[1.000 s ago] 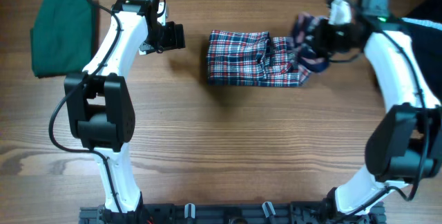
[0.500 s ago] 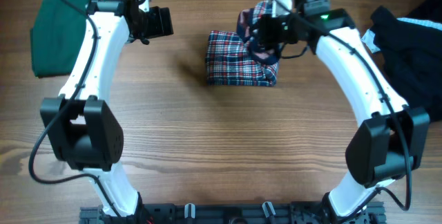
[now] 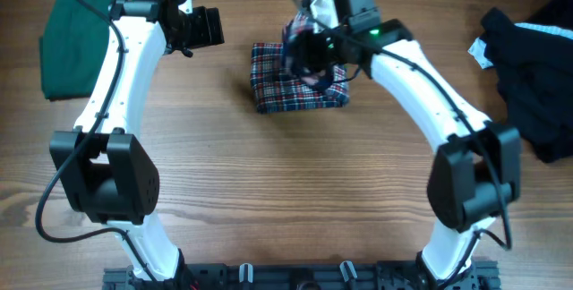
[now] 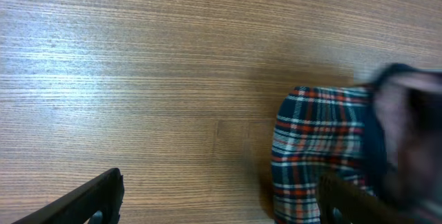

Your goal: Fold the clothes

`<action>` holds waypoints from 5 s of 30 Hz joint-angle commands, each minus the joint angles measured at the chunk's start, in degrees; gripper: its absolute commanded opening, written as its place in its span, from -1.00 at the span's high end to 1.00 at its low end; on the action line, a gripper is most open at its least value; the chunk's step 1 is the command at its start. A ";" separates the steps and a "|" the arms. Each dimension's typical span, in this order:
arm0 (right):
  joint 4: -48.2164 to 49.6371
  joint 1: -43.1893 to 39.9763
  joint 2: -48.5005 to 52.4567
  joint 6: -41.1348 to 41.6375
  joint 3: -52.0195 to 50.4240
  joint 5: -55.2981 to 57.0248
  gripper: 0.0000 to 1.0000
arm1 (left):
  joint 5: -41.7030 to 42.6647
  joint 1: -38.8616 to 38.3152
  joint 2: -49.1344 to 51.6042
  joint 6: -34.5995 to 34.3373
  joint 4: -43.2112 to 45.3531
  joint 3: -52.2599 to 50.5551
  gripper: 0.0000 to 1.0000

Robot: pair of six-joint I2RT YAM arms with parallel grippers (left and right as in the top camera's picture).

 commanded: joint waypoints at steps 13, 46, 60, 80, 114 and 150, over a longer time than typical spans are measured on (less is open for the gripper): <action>2.89 2.67 -1.29 -1.44 1.40 -4.42 -0.89 | -1.86 0.02 -1.38 1.33 0.22 -0.15 -0.75; 7.56 6.03 6.21 5.31 1.38 26.97 -0.31 | -10.49 1.16 -1.38 0.74 1.25 -0.15 0.27; 7.58 8.59 6.45 8.61 1.38 35.56 0.68 | -10.84 5.25 -1.38 -0.87 0.09 -0.15 0.23; 11.52 14.47 6.54 7.50 1.40 30.21 0.91 | -11.30 6.40 -1.38 -0.87 -0.02 -0.15 0.24; 5.35 -2.36 -0.13 9.01 5.64 20.13 -0.99 | 10.58 3.63 0.44 5.79 -5.53 -0.15 0.44; -1.70 -12.74 -0.37 8.46 5.64 14.34 -0.99 | 13.73 -8.04 10.86 5.57 6.86 -0.15 0.92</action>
